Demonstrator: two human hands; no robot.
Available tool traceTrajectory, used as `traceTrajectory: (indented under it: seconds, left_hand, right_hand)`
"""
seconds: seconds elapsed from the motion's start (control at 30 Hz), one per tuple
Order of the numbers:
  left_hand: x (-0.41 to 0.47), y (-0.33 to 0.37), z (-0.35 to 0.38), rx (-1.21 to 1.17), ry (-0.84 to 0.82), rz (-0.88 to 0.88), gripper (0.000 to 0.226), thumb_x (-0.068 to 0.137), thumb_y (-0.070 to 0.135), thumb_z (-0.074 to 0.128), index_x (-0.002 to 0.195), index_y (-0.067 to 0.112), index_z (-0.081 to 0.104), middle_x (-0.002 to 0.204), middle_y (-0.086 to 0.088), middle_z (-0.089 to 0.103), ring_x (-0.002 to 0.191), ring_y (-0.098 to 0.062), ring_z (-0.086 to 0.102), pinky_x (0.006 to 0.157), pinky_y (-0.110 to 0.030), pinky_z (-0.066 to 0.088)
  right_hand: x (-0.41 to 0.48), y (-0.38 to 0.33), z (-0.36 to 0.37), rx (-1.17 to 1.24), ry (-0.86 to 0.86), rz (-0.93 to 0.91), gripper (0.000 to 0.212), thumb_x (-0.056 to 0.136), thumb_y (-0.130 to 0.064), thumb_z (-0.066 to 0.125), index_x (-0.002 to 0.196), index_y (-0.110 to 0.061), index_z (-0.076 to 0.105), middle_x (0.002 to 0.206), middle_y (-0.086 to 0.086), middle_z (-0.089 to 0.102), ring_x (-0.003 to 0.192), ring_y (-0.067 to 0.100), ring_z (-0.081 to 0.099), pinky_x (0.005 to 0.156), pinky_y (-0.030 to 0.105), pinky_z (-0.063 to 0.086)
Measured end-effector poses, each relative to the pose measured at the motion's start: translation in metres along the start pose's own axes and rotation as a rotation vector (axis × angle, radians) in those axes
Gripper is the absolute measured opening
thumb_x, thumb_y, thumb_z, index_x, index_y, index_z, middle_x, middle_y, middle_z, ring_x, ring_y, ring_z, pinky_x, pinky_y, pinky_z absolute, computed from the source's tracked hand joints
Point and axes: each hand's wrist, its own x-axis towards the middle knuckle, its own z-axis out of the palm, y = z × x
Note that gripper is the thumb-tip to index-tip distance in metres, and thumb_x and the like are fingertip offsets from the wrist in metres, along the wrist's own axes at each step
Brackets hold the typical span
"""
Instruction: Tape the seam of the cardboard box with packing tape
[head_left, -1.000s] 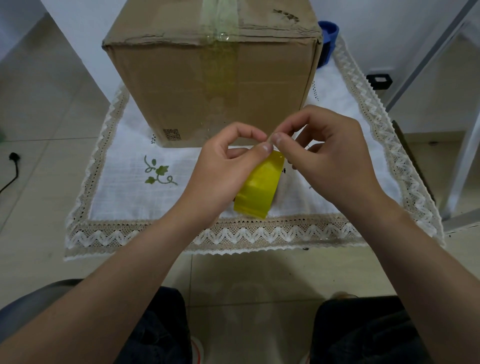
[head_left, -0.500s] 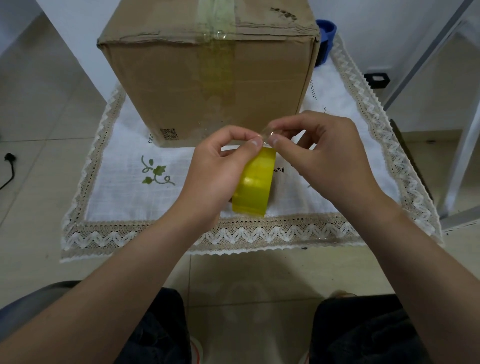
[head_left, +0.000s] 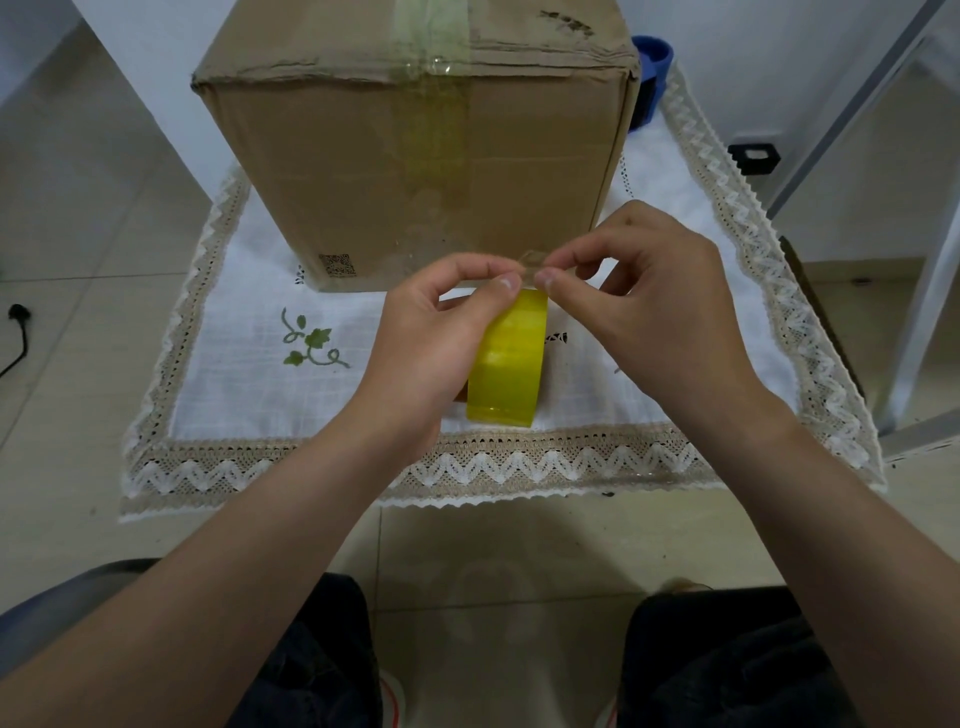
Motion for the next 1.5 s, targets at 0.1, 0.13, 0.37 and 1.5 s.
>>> traceTrajectory:
  seconds: [0.1, 0.13, 0.37, 1.5]
  left_hand:
    - [0.000, 0.000, 0.001, -0.015, 0.001, 0.000, 0.015, 0.097, 0.028, 0.070, 0.090, 0.035, 0.080, 0.104, 0.010, 0.079, 0.099, -0.022, 0.075, 0.069, -0.039, 0.060]
    - [0.000, 0.000, 0.001, -0.019, -0.001, -0.002, 0.015, 0.098, 0.028, 0.070, 0.091, 0.035, 0.081, 0.104, 0.012, 0.079, 0.100, -0.021, 0.075, 0.070, -0.038, 0.060]
    - [0.000, 0.000, 0.000, -0.007, -0.014, -0.008, 0.019, 0.099, 0.028, 0.068, 0.088, 0.038, 0.081, 0.095, 0.013, 0.079, 0.093, -0.016, 0.075, 0.071, -0.040, 0.062]
    - [0.001, -0.004, 0.002, 0.047, -0.050, 0.039, 0.028, 0.102, 0.027, 0.063, 0.128, 0.033, 0.057, 0.093, 0.002, 0.069, 0.083, -0.018, 0.070, 0.067, -0.035, 0.056]
  right_hand:
    - [0.000, 0.000, 0.001, -0.009, -0.011, -0.011, 0.006, 0.090, -0.031, 0.080, 0.095, -0.028, 0.082, 0.090, -0.008, 0.065, 0.068, 0.002, 0.059, 0.064, 0.011, 0.044]
    - [0.000, 0.000, 0.001, -0.013, -0.011, -0.013, 0.007, 0.090, -0.031, 0.080, 0.096, -0.028, 0.082, 0.089, -0.009, 0.065, 0.068, 0.002, 0.059, 0.064, 0.011, 0.044]
    - [0.000, 0.000, 0.001, -0.013, -0.010, -0.009, 0.009, 0.091, -0.032, 0.080, 0.099, -0.030, 0.082, 0.087, -0.012, 0.065, 0.067, 0.003, 0.059, 0.064, 0.010, 0.043]
    - [0.002, -0.010, -0.004, 0.324, -0.096, 0.298, 0.012, 0.091, -0.027, 0.079, 0.081, -0.022, 0.081, 0.062, -0.016, 0.064, 0.051, -0.004, 0.052, 0.053, 0.010, 0.037]
